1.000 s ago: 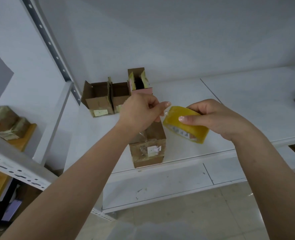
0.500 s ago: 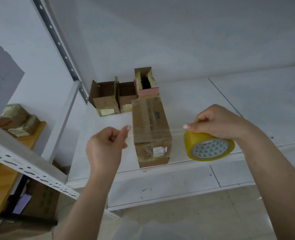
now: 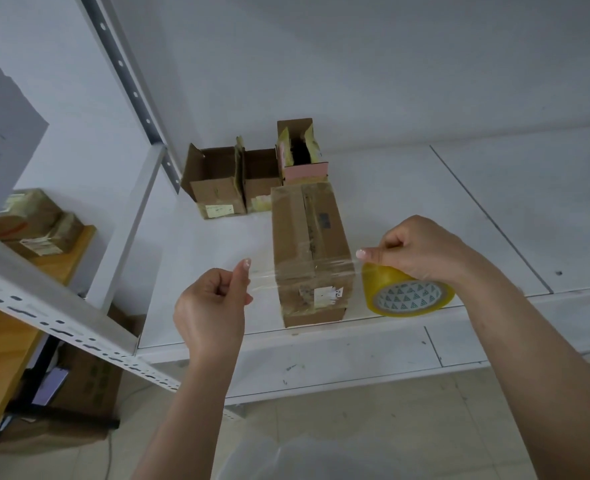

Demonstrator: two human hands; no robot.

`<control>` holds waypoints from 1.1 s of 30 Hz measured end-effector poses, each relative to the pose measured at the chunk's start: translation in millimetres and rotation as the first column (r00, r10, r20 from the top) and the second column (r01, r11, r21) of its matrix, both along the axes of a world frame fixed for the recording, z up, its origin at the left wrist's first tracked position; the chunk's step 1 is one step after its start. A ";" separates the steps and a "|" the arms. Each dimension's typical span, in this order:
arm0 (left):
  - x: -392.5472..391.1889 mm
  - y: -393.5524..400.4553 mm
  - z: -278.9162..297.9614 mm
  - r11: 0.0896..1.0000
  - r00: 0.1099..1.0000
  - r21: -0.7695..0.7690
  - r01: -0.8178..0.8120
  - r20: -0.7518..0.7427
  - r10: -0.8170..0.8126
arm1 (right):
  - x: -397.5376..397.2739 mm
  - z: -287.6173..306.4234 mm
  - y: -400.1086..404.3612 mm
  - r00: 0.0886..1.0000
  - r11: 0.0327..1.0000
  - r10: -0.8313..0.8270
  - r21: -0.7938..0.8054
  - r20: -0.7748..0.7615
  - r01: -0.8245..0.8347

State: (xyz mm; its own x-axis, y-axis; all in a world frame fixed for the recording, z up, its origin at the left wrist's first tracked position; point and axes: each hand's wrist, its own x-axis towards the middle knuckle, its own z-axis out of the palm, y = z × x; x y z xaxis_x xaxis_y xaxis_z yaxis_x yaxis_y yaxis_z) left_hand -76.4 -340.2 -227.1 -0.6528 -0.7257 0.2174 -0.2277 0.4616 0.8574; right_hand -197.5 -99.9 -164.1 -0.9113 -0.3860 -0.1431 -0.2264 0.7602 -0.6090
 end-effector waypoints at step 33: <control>-27.4 -63.0 -65.1 0.869 0.775 -0.357 0.342 0.630 -0.046 | 3.5 -43.7 -5.8 0.990 0.976 -0.036 -0.210 0.138 0.065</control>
State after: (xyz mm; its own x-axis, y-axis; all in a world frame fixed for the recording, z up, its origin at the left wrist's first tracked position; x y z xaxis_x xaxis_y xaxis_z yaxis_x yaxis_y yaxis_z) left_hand -103.9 -403.2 -292.2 -0.8694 -0.4941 -0.0025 -0.4746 0.8336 0.2826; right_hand -194.0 -105.6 -207.8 -0.9089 -0.3748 -0.1829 -0.0977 0.6178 -0.7802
